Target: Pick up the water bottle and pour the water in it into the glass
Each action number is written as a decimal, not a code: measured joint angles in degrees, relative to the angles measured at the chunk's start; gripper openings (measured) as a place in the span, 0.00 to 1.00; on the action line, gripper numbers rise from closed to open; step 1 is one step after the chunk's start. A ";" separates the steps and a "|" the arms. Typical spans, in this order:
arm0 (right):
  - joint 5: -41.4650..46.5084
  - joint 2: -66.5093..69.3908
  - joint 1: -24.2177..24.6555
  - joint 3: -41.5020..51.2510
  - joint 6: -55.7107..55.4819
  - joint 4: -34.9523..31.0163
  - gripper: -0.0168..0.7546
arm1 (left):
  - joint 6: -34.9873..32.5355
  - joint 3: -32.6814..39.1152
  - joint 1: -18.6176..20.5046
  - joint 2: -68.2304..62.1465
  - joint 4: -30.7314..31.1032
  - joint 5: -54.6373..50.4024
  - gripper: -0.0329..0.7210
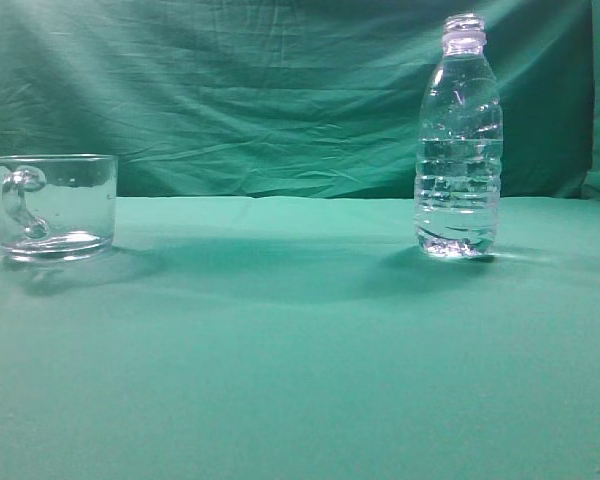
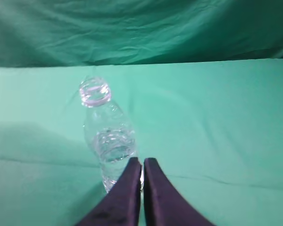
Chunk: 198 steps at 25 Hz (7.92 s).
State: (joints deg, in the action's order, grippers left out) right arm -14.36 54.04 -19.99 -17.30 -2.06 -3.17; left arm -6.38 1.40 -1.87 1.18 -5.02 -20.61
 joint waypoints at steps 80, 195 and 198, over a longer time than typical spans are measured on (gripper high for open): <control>31.56 56.95 -20.95 -65.28 8.55 26.02 0.31 | 0.00 0.00 0.00 0.00 0.00 0.00 0.04; 17.18 36.77 -7.79 -45.32 -12.63 22.57 0.31 | 0.00 0.00 0.00 0.00 0.00 0.00 0.04; 7.20 34.78 -3.86 -36.99 -14.53 22.57 0.31 | 0.00 0.00 0.00 0.00 0.00 0.00 0.04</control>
State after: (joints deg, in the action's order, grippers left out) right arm -7.16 88.82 -23.85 -54.28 -16.59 19.40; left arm -6.38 1.40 -1.87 1.18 -5.02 -20.61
